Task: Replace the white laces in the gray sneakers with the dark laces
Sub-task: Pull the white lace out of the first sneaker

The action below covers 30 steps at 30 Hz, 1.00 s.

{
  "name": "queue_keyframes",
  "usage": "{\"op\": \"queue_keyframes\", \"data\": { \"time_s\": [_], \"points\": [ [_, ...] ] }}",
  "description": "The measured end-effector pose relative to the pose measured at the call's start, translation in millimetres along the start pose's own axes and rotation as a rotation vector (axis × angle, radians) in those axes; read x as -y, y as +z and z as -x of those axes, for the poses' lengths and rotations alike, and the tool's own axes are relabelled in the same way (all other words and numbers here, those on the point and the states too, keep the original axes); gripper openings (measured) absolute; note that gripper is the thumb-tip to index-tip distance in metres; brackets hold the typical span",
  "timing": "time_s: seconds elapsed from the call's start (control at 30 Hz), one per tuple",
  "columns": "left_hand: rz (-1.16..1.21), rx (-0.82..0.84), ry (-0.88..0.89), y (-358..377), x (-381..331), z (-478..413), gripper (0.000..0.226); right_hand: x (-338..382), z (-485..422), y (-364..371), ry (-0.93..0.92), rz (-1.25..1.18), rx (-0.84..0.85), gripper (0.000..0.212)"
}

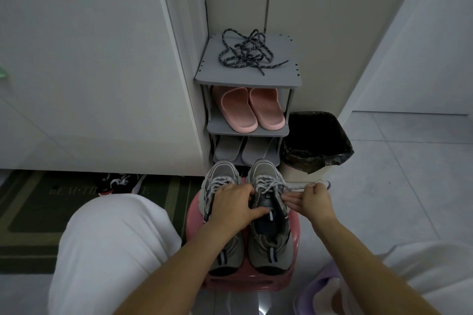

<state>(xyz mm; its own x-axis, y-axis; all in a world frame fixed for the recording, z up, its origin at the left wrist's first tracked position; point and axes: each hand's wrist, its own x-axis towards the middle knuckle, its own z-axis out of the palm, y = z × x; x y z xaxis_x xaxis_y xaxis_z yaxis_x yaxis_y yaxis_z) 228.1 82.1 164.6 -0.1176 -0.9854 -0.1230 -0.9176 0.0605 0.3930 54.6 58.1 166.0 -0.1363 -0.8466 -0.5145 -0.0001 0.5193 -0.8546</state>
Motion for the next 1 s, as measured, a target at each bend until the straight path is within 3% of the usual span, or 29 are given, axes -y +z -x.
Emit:
{"op": "queue_keyframes", "data": {
  "time_s": [0.13, 0.2, 0.33, 0.47, 0.57, 0.77, 1.0],
  "points": [
    [0.023, 0.018, 0.011, -1, 1, 0, 0.060, 0, 0, -1, -0.009, 0.011, -0.026, 0.026],
    [0.069, 0.019, 0.013, 0, 1, -1, 0.057, 0, 2, 1, 0.002, 0.028, -0.043, 0.033],
    [0.221, -0.068, -0.041, 1, 4, -7, 0.028, -5, 3, -3, -0.118, 0.423, -0.053, 0.047],
    [0.254, -0.065, -0.131, 1, -4, -13, 0.018, -11, 13, 2, -0.151, 0.534, 0.088, 0.018],
    [0.220, -0.057, -0.161, 4, -9, -17, 0.011, -17, 13, 2, -0.209, 0.639, 0.107, 0.036],
    [0.135, -0.066, -0.154, -4, -14, -22, 0.020, -21, 8, 1, -0.262, 0.682, 0.111, 0.042],
    [0.162, 0.151, -0.197, -8, -8, -27, 0.025, -24, 5, 0, -0.266, 0.673, 0.105, 0.041]
  ]
}}
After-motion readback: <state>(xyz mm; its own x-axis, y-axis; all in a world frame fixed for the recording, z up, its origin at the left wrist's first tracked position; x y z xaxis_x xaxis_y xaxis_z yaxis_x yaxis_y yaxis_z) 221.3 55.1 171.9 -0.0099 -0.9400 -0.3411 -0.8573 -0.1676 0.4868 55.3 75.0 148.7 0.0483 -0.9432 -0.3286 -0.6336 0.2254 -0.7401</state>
